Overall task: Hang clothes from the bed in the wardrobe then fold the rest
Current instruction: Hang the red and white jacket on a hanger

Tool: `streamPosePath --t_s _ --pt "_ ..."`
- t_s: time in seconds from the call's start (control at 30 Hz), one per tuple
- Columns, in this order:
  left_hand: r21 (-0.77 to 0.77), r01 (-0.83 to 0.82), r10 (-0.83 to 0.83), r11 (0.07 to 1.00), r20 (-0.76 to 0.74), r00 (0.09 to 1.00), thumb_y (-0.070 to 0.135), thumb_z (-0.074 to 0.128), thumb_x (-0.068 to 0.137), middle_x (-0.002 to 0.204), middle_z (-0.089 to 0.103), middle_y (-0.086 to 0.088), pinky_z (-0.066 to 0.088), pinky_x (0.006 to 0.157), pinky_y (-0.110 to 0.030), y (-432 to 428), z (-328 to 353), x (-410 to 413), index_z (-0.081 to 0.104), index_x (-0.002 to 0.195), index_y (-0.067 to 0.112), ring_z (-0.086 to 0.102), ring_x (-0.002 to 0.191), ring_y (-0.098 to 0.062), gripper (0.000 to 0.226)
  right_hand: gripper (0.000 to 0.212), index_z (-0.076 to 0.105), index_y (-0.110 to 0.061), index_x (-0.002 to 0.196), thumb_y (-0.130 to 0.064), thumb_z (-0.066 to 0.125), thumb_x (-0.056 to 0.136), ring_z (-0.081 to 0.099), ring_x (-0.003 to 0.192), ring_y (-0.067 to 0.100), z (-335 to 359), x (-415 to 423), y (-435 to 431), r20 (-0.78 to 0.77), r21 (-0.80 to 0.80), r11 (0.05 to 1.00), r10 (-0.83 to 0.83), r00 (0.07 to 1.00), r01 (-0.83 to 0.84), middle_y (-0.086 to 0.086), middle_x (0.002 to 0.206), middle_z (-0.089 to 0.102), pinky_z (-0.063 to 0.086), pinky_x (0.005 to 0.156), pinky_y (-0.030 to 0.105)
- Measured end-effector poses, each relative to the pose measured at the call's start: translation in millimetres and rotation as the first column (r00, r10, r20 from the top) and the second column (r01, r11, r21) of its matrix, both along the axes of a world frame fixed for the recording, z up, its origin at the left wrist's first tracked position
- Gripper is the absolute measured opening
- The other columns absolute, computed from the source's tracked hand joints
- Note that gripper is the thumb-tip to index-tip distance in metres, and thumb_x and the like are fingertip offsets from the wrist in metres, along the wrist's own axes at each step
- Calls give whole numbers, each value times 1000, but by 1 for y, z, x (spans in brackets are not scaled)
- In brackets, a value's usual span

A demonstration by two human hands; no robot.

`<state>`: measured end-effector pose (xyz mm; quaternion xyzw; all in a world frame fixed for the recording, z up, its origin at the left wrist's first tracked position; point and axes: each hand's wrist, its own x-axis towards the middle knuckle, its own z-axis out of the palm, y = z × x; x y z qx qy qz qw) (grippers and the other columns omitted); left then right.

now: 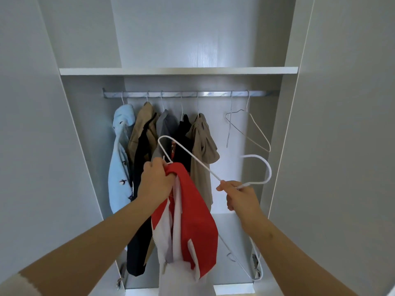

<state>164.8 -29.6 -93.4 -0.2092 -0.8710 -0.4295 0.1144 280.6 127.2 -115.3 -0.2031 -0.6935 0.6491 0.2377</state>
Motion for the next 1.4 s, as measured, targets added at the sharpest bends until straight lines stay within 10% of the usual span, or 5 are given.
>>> streamPosePath --t_s 0.17,0.27,0.7,1.0,1.4 --pt "341 -198 -119 919 718 686 21 40 97 98 62 -20 51 76 -40 -4 16 -15 56 104 4 60 87 -34 25 31 69 -18 61 -14 57 89 29 35 5 6 2 7 -76 -79 997 -20 997 14 -8 38 31 30 37 14" --pt "310 -276 -103 910 813 573 18 48 89 71 57 -14 46 57 -33 -14 20 -18 57 76 4 53 61 -28 22 32 69 -17 59 -14 57 89 24 33 5 8 4 16 -128 -146 989 -35 991 16 -7 36 28 23 34 14" --pt "595 -365 -164 716 651 741 21 44 95 55 54 -7 43 52 -27 -17 39 -45 52 67 10 50 52 -18 31 47 55 -12 45 -11 51 92 24 30 7 2 22 31 48 -12 993 118 992 -118 -5 32 30 24 33 14" --pt "-141 -106 83 984 -163 983 21 50 91 81 57 -10 44 67 -36 -7 14 -48 50 82 12 55 75 -25 13 45 54 -11 47 -13 53 91 26 28 5 3 21 27 171 75 987 129 977 -143 -6 31 31 26 35 14" --pt "244 485 -514 840 72 855 -2 58 84 77 61 4 47 71 -18 15 2 21 61 79 23 57 73 -6 26 40 55 -12 46 -11 57 86 27 27 4 0 -5 -9 110 21 979 200 974 -204 -9 30 33 21 33 15"
